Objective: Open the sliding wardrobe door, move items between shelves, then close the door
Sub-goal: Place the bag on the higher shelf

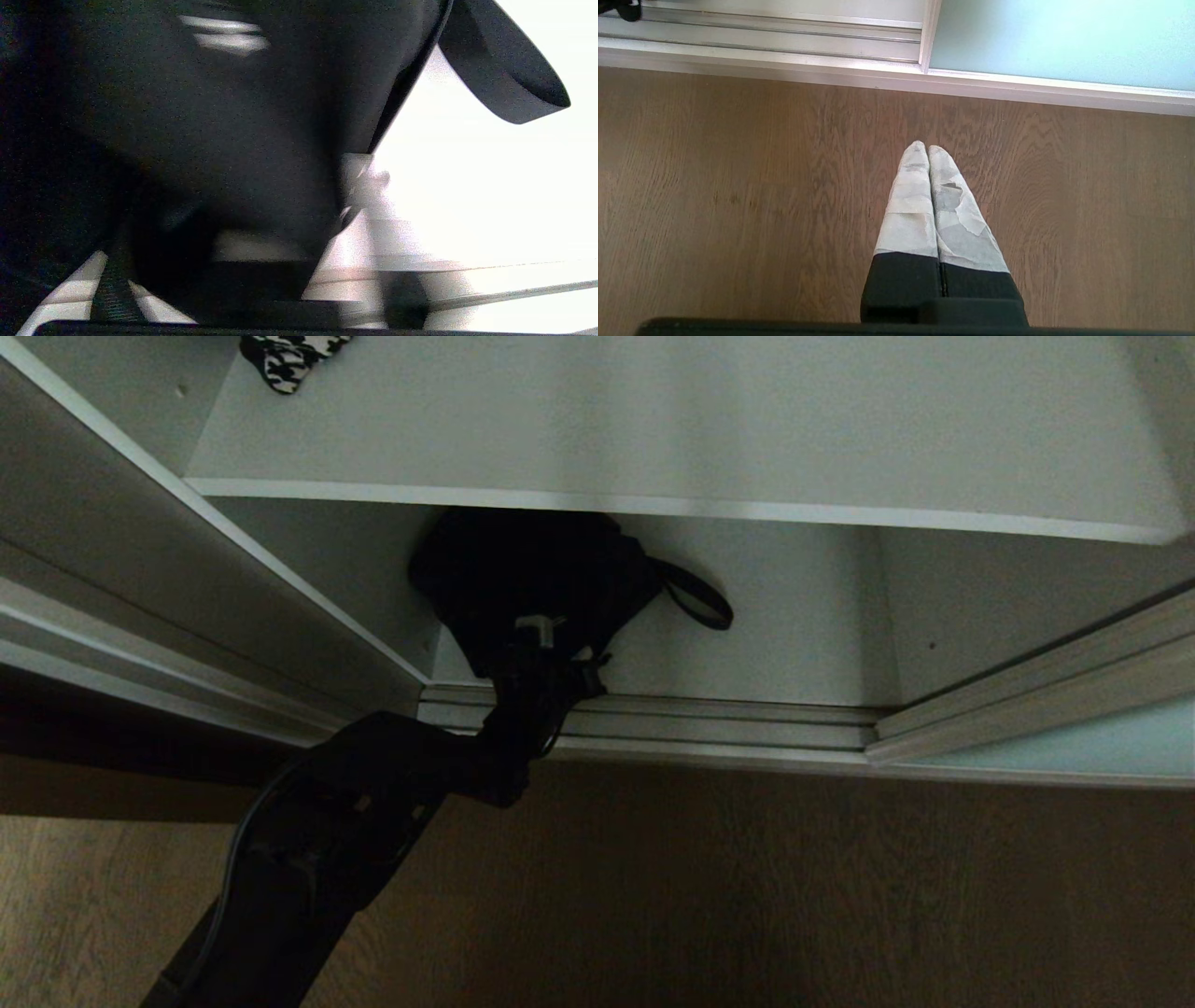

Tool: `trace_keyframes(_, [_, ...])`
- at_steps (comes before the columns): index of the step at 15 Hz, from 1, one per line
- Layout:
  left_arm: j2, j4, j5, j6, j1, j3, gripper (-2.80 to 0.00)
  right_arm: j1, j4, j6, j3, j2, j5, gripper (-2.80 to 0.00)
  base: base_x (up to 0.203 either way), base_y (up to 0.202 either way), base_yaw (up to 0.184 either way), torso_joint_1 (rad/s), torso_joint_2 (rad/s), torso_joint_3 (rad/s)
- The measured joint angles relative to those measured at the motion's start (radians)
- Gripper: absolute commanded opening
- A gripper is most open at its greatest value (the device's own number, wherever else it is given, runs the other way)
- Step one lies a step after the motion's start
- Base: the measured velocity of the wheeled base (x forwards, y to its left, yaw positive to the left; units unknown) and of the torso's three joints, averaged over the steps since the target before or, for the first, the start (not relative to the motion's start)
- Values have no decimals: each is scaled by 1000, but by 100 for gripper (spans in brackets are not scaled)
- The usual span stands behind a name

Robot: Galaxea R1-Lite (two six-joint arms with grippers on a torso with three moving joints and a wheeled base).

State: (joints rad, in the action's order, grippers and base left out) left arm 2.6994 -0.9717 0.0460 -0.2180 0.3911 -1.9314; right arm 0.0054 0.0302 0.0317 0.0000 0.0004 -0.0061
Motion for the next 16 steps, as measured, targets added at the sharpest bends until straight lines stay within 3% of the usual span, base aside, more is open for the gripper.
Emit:
trace_keyframes(3, [-11,11,31,-5,0,0,-280,0,0,0,0,0,0,-280,0,0,0,0,0,0])
trace_keyframes(6, [-57,35,109,-22,2,26,-280,0,0,0,0,0,0,-280,0,0,0,0,0,0])
trace_keyframes(10, [-218,141,142,-64,12,191,-280,0,0,0,0,0,0,-280,0,0,0,0,0,0])
trace_keyframes(14, [-392,237,311,-71,59,345,-280,0,0,0,0,0,0,-280,0,0,0,0,0,0])
trace_keyframes(16, [-473,260,334,-71,81,426,-280,0,0,0,0,0,0,-280,0,0,0,0,0,0])
